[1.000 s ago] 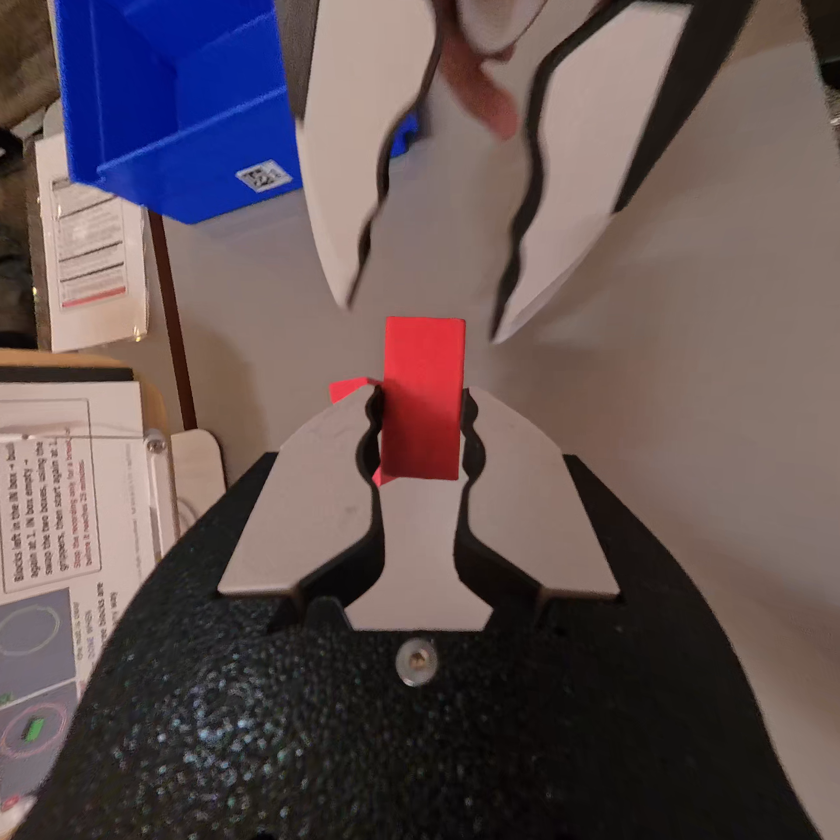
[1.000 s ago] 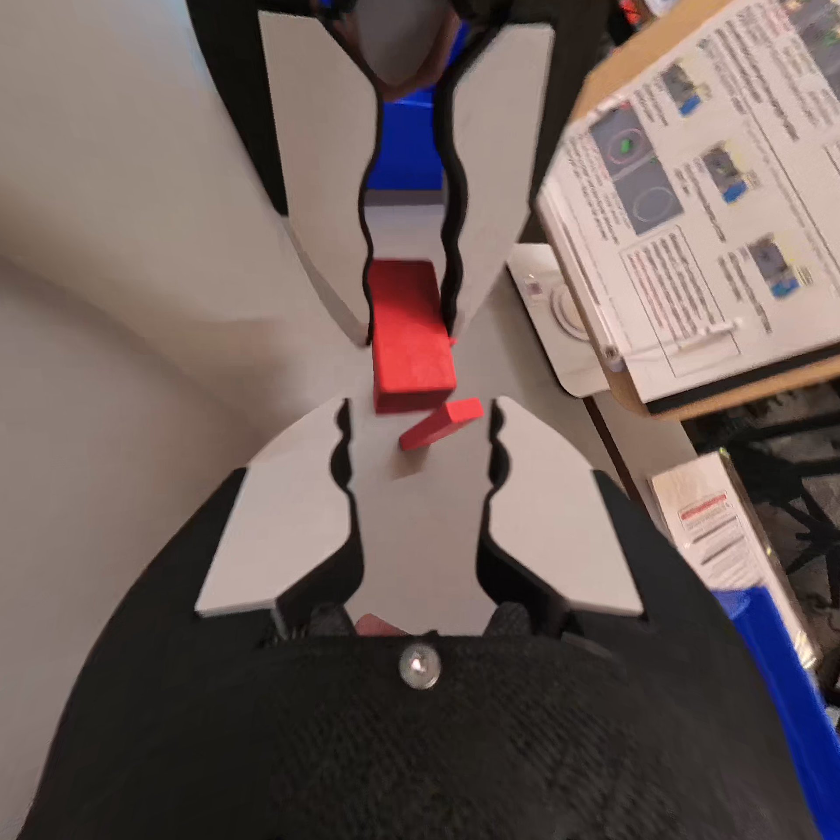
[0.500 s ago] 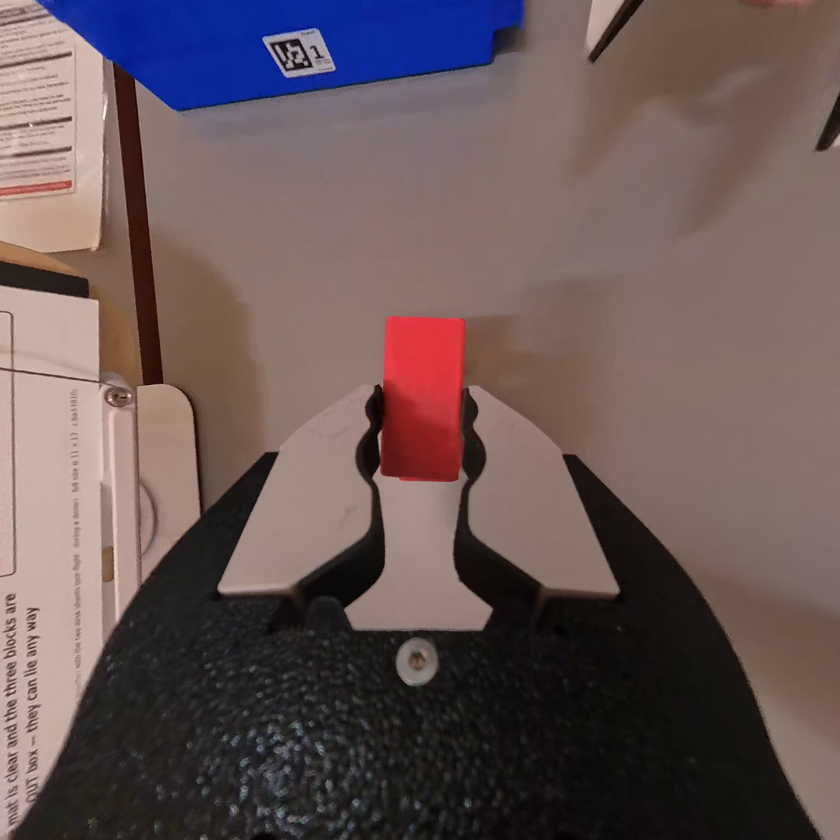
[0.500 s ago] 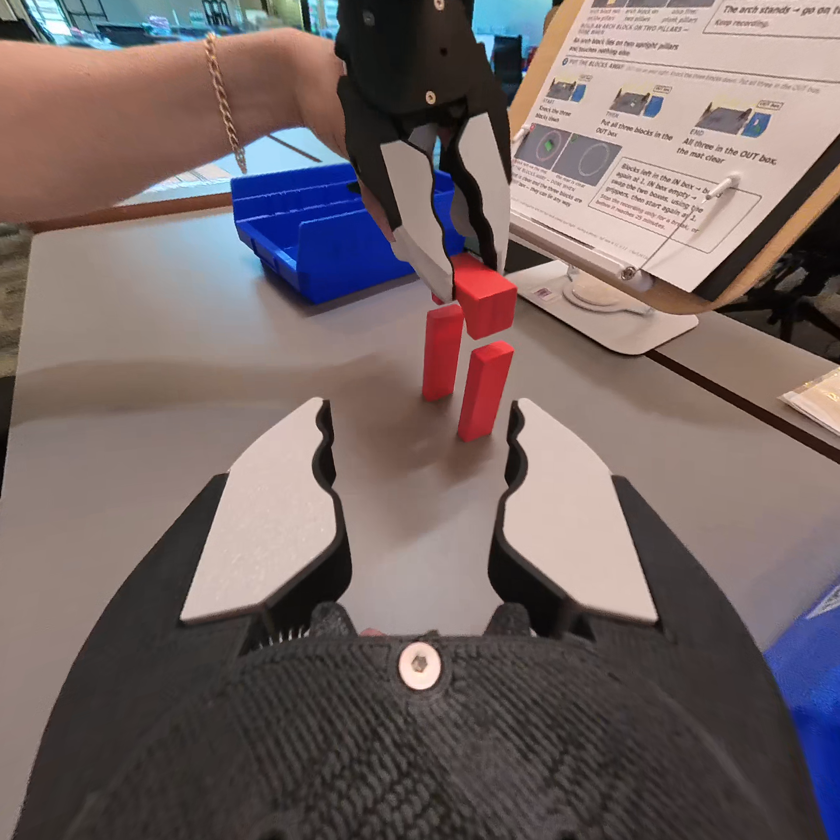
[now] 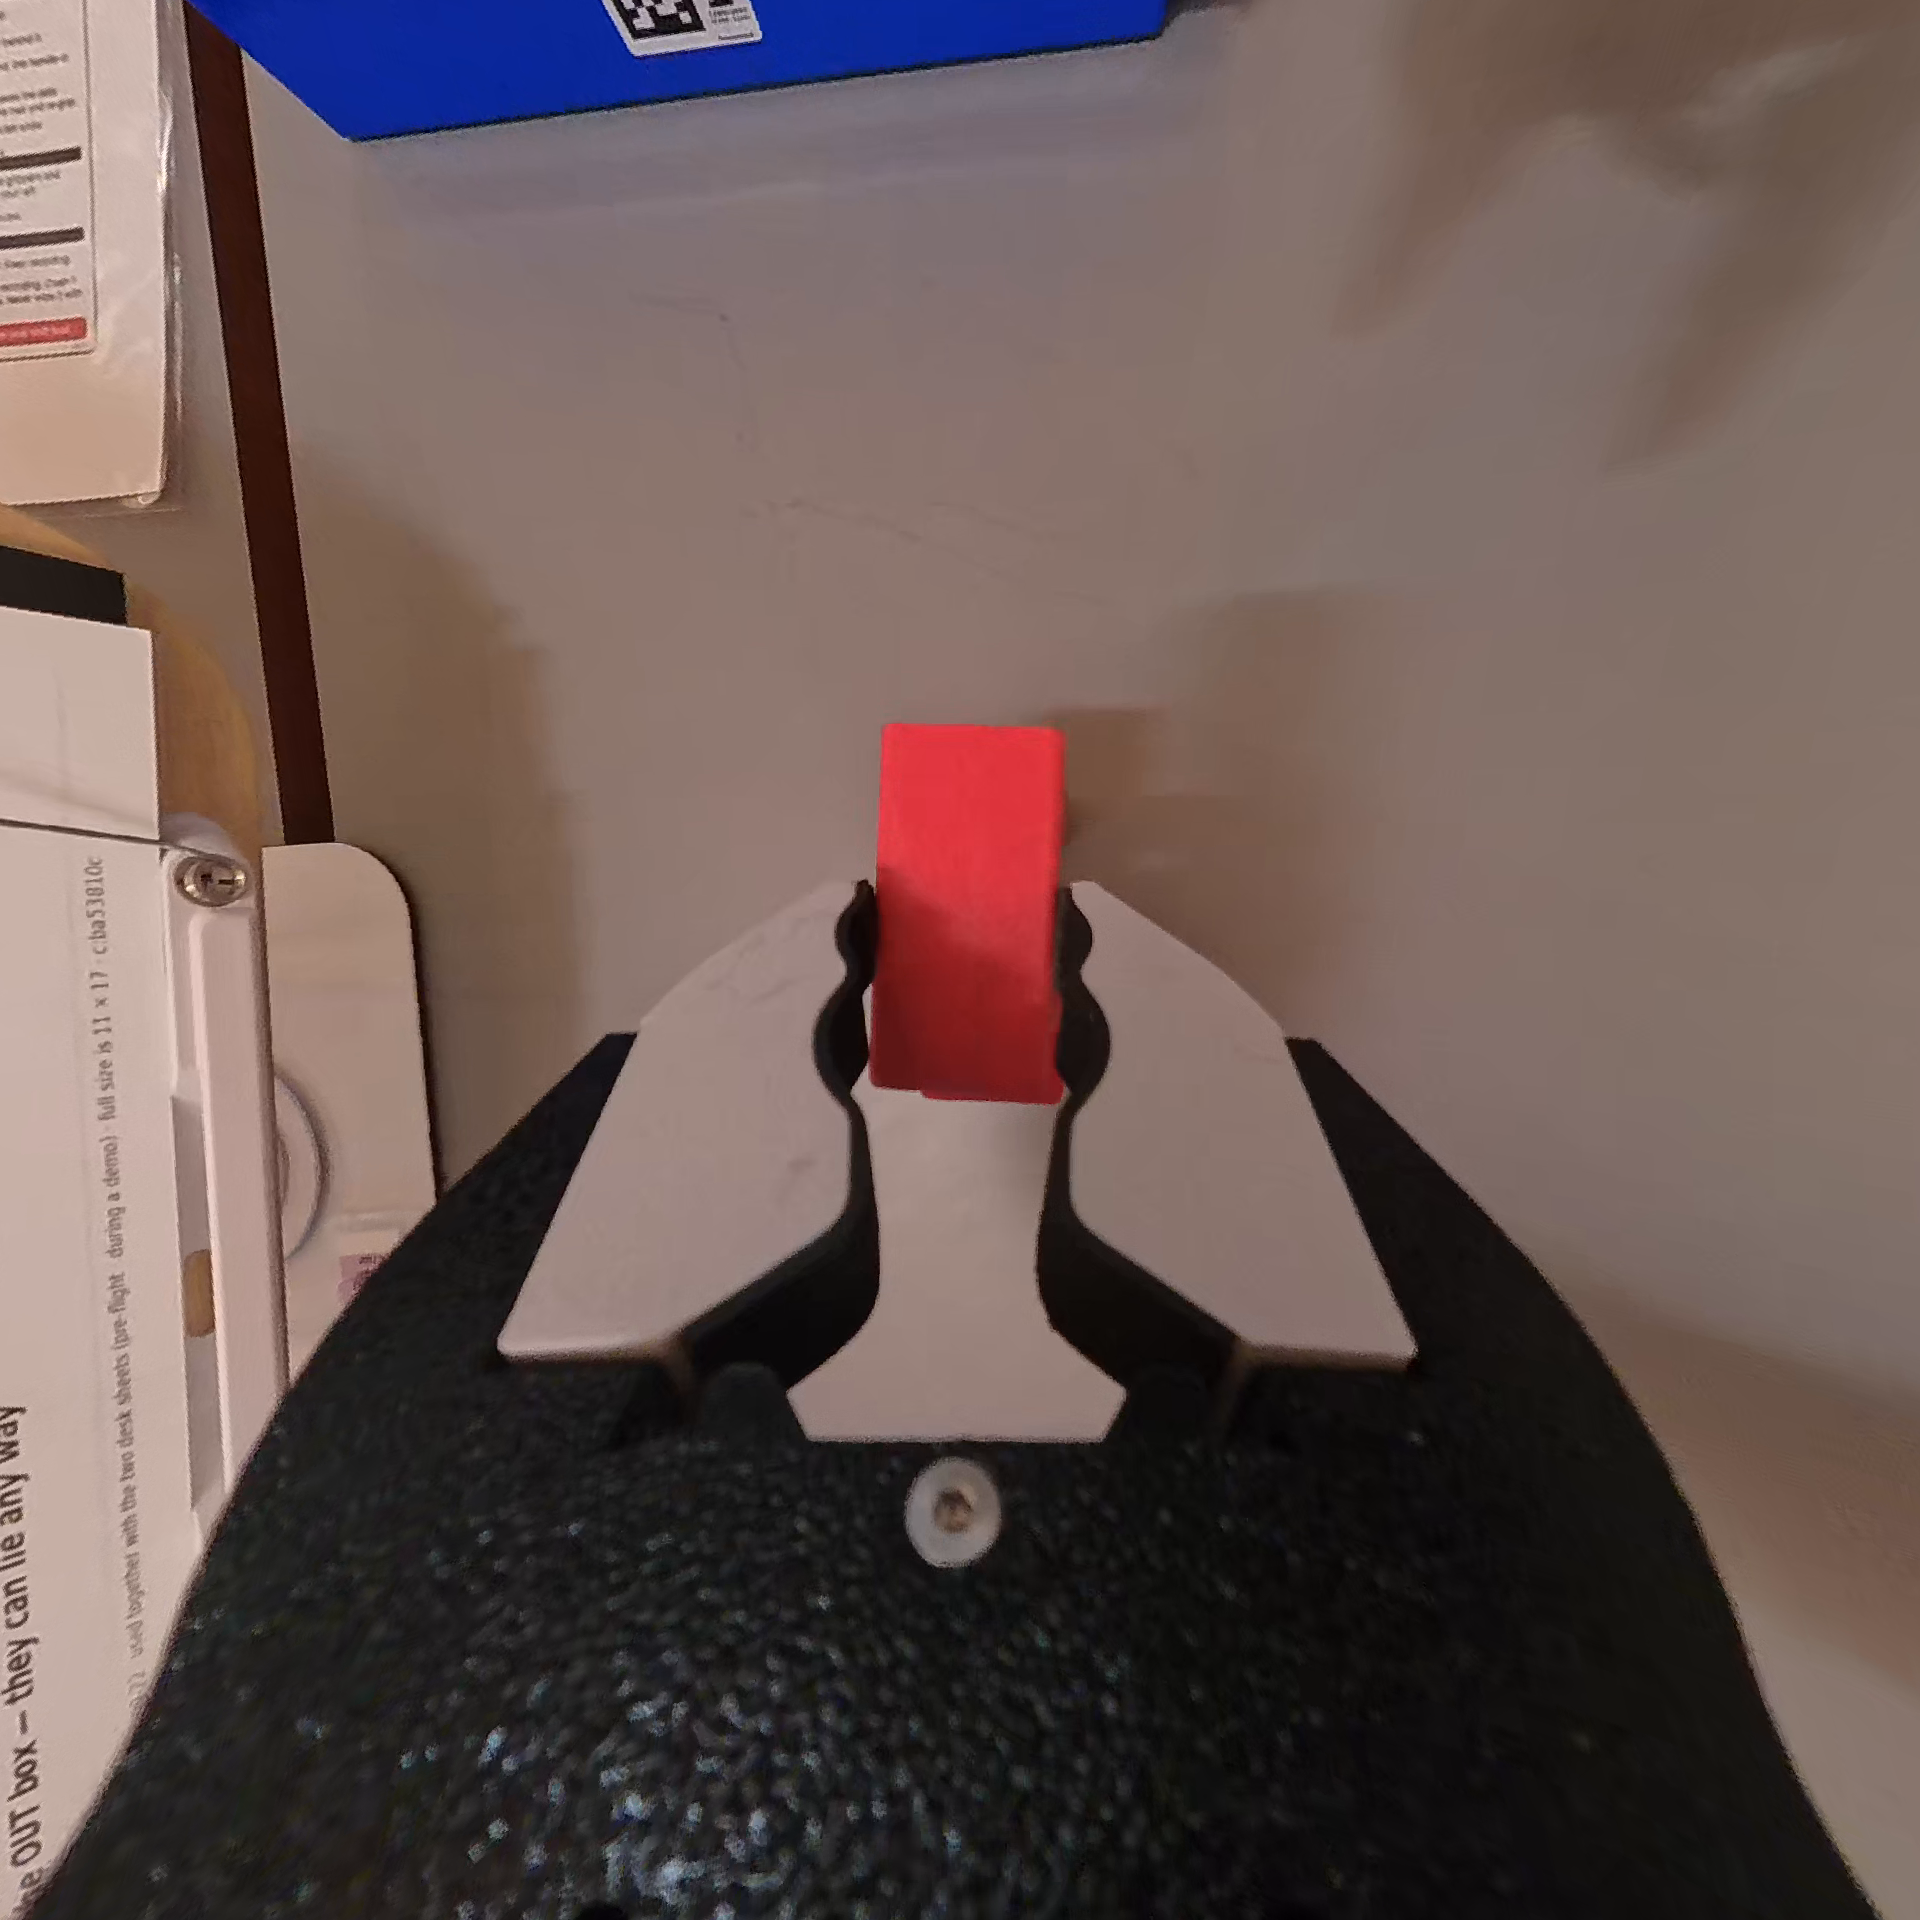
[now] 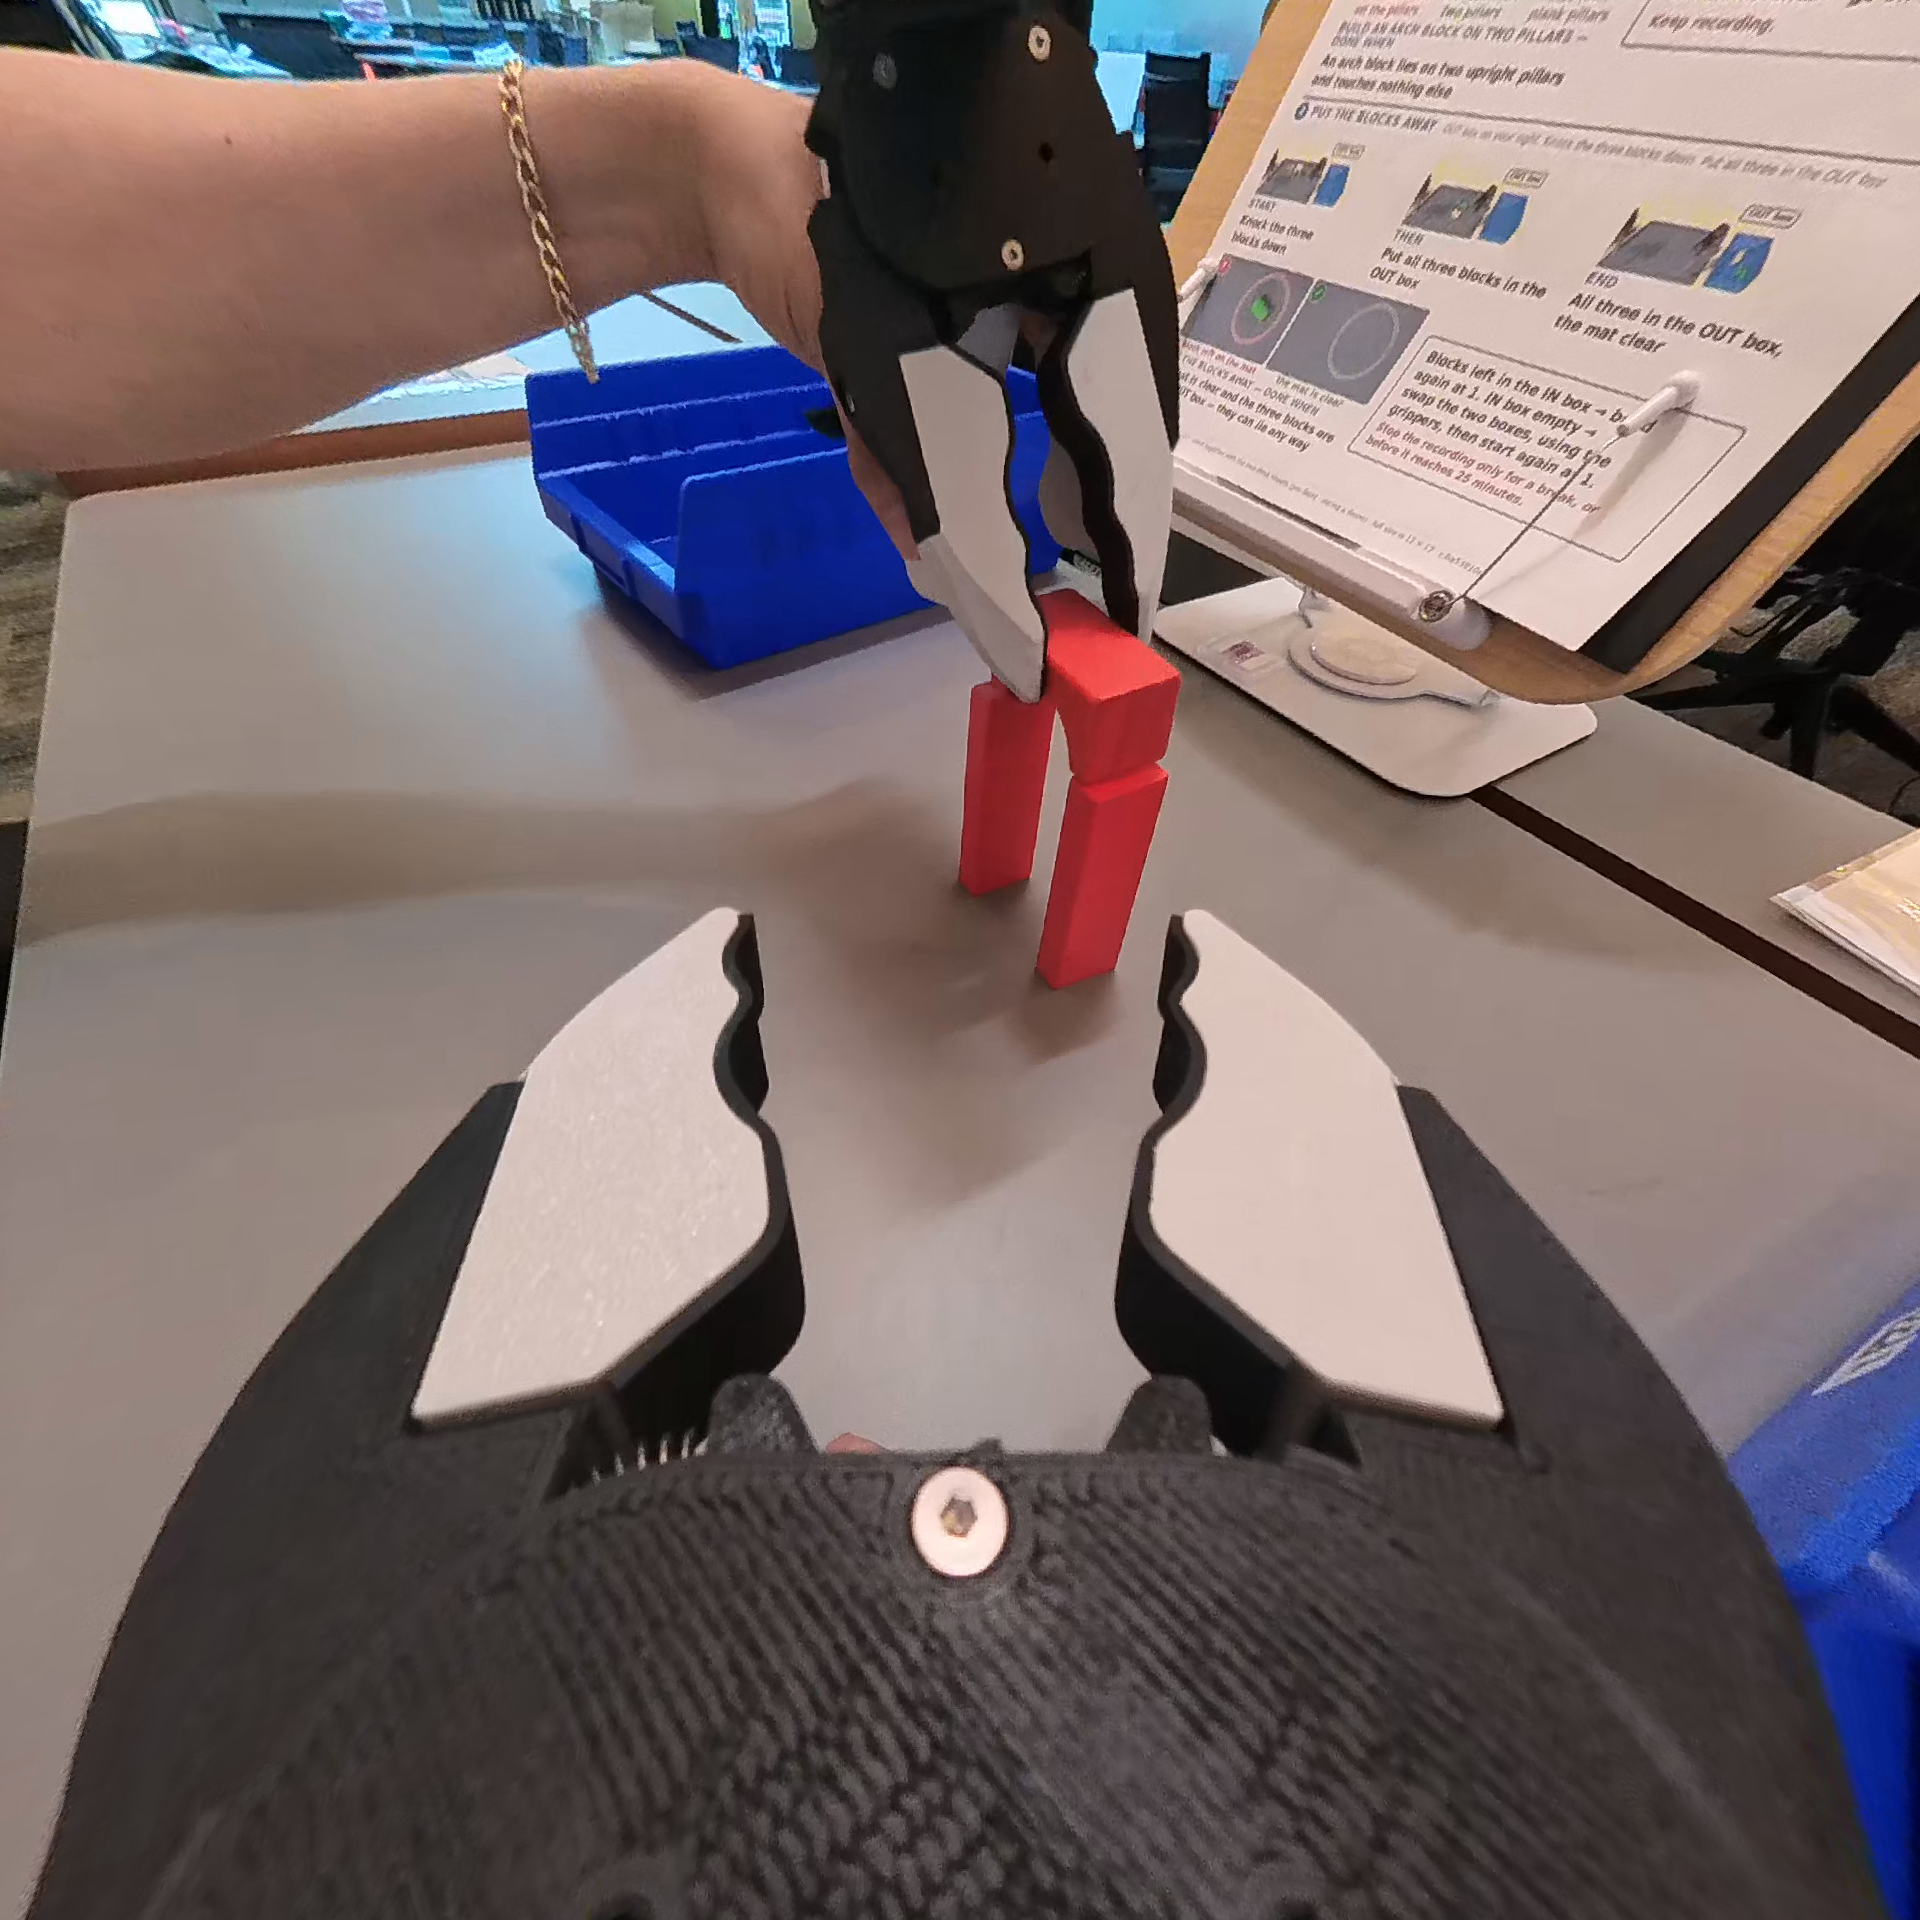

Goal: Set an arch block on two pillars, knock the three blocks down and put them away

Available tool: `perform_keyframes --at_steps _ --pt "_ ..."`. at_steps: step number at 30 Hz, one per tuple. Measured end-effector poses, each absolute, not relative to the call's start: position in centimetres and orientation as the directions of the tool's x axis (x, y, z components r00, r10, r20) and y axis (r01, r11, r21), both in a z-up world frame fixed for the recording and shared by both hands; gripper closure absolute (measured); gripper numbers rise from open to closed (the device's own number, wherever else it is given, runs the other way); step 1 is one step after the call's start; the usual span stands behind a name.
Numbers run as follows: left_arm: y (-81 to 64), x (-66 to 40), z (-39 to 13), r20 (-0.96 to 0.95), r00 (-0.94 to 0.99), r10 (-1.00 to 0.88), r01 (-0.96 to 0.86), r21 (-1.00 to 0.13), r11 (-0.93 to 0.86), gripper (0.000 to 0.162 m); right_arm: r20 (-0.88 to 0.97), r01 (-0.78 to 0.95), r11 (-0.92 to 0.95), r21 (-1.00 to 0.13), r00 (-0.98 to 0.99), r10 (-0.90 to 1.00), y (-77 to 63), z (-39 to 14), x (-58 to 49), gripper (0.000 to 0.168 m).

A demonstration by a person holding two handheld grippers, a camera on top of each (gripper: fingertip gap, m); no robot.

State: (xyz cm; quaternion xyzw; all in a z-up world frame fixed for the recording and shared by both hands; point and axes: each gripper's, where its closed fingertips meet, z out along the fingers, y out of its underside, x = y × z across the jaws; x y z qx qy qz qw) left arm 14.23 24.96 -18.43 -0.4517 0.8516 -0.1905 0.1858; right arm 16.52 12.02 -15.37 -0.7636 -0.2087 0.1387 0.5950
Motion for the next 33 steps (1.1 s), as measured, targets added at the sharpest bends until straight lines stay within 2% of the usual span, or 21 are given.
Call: perform_keyframes --at_steps 13,22,27,33 --pt "24.8 14.2 -18.5 -0.148 -0.504 -0.851 -0.689 -0.526 0.499 0.129 0.040 0.170 -0.221 -0.960 0.868 0.495 12.1 -15.9 16.2 0.094" --pt "25.2 13.9 -18.9 -0.170 -0.516 -0.840 -0.702 -0.478 0.528 0.128 0.039 0.173 -0.228 -0.958 0.868 0.495 12.1 -16.1 16.2 0.094" --pt "24.7 14.0 -18.7 -0.140 -0.515 -0.846 -0.686 -0.524 0.505 0.126 0.035 0.170 -0.231 -0.958 0.868 0.495 12.0 -16.2 16.3 0.094" --pt "24.5 14.2 -16.7 -0.154 -0.496 -0.855 -0.639 -0.602 0.479 0.105 0.034 0.170 -0.235 -0.957 0.870 0.492 12.0 -16.3 16.5 0.094"
